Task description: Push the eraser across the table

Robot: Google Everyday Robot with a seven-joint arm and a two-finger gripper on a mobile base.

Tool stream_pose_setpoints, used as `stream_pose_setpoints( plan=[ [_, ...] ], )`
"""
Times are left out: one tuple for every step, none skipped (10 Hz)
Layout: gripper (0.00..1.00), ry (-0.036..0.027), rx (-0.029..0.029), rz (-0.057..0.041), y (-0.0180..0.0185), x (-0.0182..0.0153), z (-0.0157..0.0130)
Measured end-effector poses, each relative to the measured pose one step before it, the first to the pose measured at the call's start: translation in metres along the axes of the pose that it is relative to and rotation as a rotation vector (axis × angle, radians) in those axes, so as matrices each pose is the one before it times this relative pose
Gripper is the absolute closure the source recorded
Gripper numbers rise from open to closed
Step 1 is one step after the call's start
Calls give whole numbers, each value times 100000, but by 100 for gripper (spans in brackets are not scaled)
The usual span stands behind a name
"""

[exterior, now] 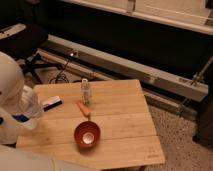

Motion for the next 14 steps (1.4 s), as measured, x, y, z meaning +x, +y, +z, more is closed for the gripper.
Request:
stream_pose_setpoints(
  plan=[
    [100,-2153,-157,4220,-1428,716,520],
    [100,-2089,230,3225,-1409,430,365],
    [100,-1843,-4,2021,-1183,206,331],
    [100,-1285,-789,587,-678,-3,411],
    [100,-1301,-1946,-669,-162,-381,578],
    [100,-1132,-2962,-1884,398,-727,613],
    [100,-285,-4487,-2880,886,-669,753],
    [100,316,-3590,-2366,431,-388,475],
    [100,1408,-2867,-2250,-155,57,187],
    [100,1733,-1326,-1478,-494,253,-170],
    [100,2604,-923,-1422,-777,514,-474],
    [100,2448,-883,-1230,-433,558,-248],
    [100,3219,-1759,-2251,-227,444,-108],
    [100,1568,-1475,-1608,105,124,37]
  ],
)
